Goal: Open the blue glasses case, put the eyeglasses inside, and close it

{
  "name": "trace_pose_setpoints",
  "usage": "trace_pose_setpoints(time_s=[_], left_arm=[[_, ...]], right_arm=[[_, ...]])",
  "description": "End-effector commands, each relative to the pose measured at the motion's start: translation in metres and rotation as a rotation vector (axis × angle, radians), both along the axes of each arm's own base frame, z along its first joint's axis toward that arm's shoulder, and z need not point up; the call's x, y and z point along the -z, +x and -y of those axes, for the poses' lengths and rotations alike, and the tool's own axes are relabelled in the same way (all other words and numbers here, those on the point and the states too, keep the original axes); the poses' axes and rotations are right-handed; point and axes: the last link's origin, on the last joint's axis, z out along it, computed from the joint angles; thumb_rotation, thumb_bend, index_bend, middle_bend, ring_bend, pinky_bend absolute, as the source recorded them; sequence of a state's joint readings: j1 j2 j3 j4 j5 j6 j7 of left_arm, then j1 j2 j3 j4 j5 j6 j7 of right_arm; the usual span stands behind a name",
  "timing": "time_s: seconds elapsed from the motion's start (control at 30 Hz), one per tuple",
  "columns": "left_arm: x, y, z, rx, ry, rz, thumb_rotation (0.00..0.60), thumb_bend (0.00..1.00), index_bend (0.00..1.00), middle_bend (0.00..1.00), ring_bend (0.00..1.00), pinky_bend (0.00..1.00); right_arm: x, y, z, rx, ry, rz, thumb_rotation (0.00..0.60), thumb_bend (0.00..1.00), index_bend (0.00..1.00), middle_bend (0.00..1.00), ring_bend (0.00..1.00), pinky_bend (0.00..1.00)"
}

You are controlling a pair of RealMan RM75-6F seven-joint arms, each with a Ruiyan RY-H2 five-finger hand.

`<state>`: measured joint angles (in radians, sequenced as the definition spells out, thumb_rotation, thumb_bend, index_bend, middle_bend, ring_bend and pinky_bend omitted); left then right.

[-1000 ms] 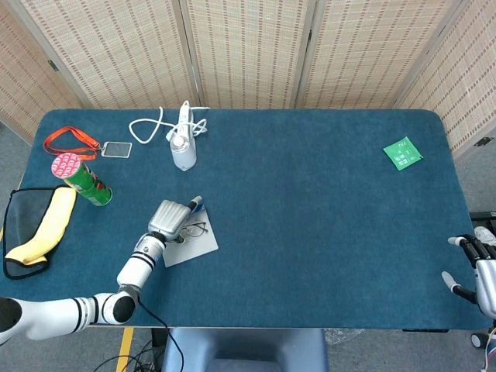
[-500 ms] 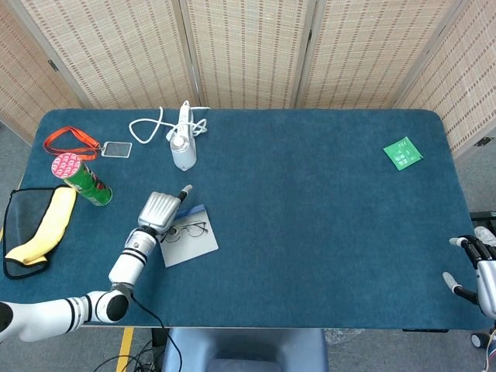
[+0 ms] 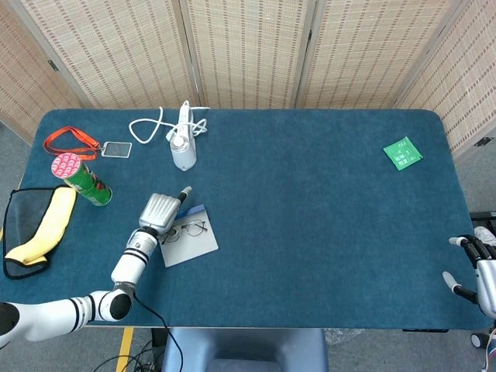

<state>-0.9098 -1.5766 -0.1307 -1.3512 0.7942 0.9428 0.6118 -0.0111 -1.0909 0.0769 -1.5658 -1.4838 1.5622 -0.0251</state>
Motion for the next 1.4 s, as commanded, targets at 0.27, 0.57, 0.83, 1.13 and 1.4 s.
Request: trace_pose_setpoints(time_s=[0.27,0.57,0.83,1.13,1.4], left_arm=[[0.009,0.018,0.007,0.055,-0.046,0.004,0.6,0.28,0.0,0.98,0.91,0.96],[0.017,0.002,-0.007,0.006,-0.034,-0.071,0.6,0.28,0.0,0.98,0.91,0.96],[0.01,-0.008,-0.017,-0.021,0.004,-0.098,0.6,0.28,0.0,0.98,0.91,0.96],[0.003,-0.016,-0.017,-0.029,0.02,-0.101,0.6,0.28,0.0,0.98,0.91,0.96],[-0.01,-0.011,-0.001,0.019,0.013,-0.067,0.6,0.28,0.0,0.98,0.91,0.96]], right_arm=[[0.0,0.0,-0.001,0.002,-0.002,0.001,0.6,0.21,0.27,0.27,0.38,0.3],[-0.004,-0.003,-0.005,0.013,-0.012,0.001,0.6,0.21,0.27,0.27,0.38,0.3],[-0.002,-0.002,-0.003,0.006,-0.007,0.001,0.6,0.21,0.27,0.27,0.38,0.3],[-0.002,-0.001,-0.004,0.003,-0.008,0.001,0.6,0.21,0.27,0.27,0.38,0.3],[-0.002,0.001,-0.002,-0.006,-0.006,-0.001,0.6,0.21,0.27,0.27,0.38,0.3]])
